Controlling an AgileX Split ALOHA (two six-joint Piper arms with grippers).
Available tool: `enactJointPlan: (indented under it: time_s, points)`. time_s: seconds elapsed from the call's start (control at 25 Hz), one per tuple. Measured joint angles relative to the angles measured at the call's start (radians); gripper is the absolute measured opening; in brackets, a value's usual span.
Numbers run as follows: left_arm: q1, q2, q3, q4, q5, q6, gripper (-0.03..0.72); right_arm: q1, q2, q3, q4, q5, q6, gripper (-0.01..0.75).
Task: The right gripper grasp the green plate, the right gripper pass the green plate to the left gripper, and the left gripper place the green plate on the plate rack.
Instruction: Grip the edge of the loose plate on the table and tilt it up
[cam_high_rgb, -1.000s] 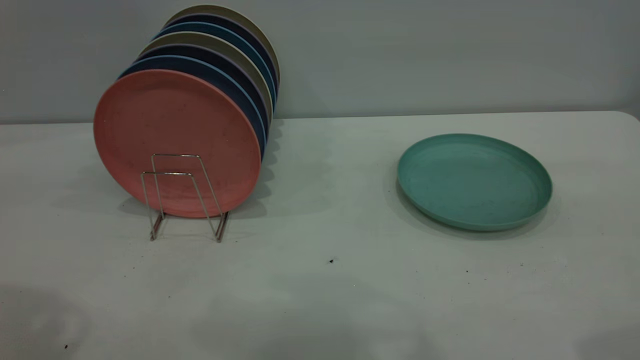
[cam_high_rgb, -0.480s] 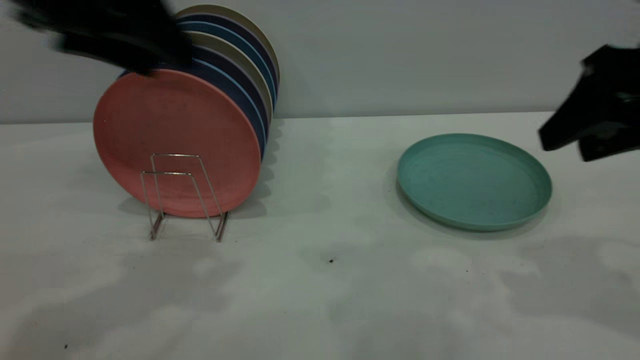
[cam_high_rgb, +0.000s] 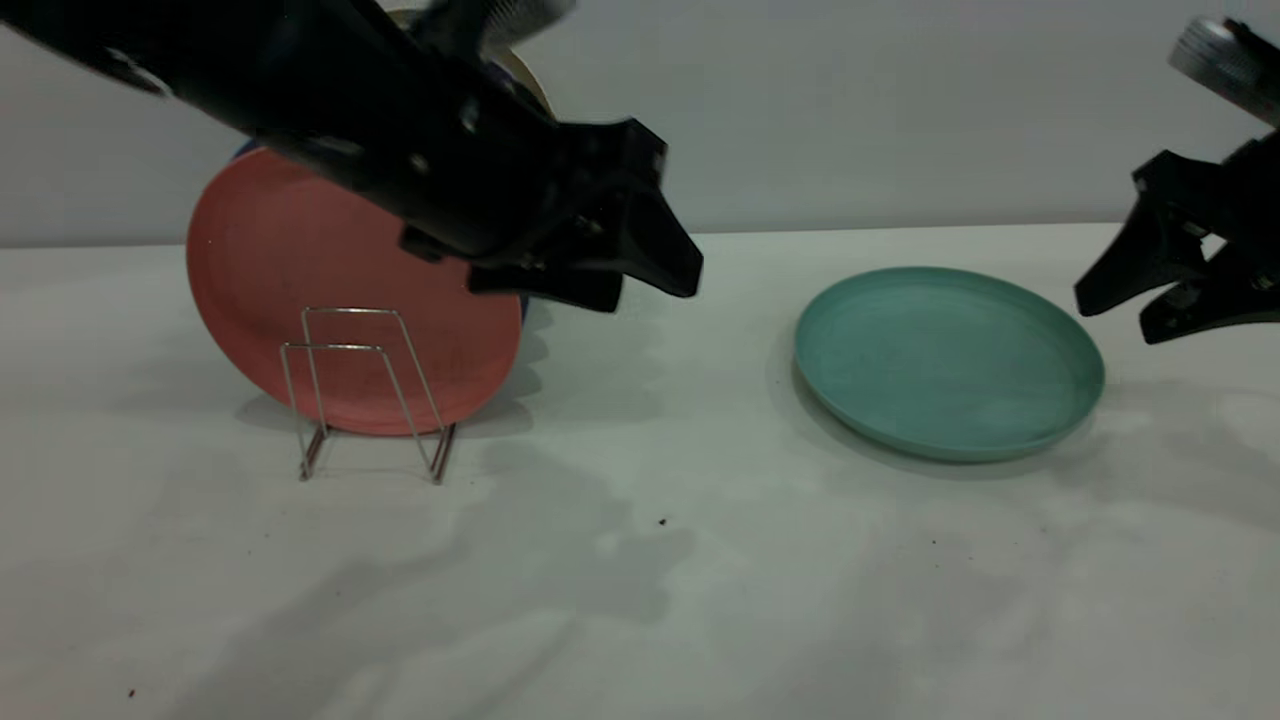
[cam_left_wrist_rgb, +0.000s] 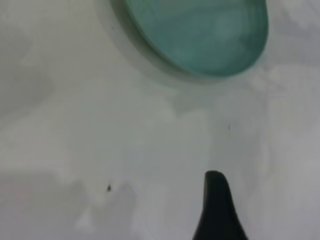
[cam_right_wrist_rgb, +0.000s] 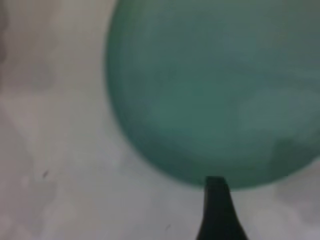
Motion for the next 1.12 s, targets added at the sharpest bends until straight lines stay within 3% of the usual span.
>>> enactJointPlan:
  time_s: [0.36,0.84,0.96,1.12]
  points:
    - [-0.001,0.042,-0.005,-0.325,-0.023,0.304,0.534,-0.075,0.252,-0.253,-0.001,0.114,0.025,0.51]
    - [-0.001,0.042,-0.009,-0.357,-0.027,0.339,0.534,-0.052,0.378,-0.335,0.047,0.118,0.041,0.407]
    - [-0.001,0.042,-0.009,-0.358,-0.031,0.339,0.534,-0.029,0.385,-0.335,0.058,0.108,0.025,0.329]
    - [-0.001,0.042,-0.009,-0.358,-0.032,0.339,0.535,0.002,0.393,-0.341,0.057,0.081,-0.016,0.086]
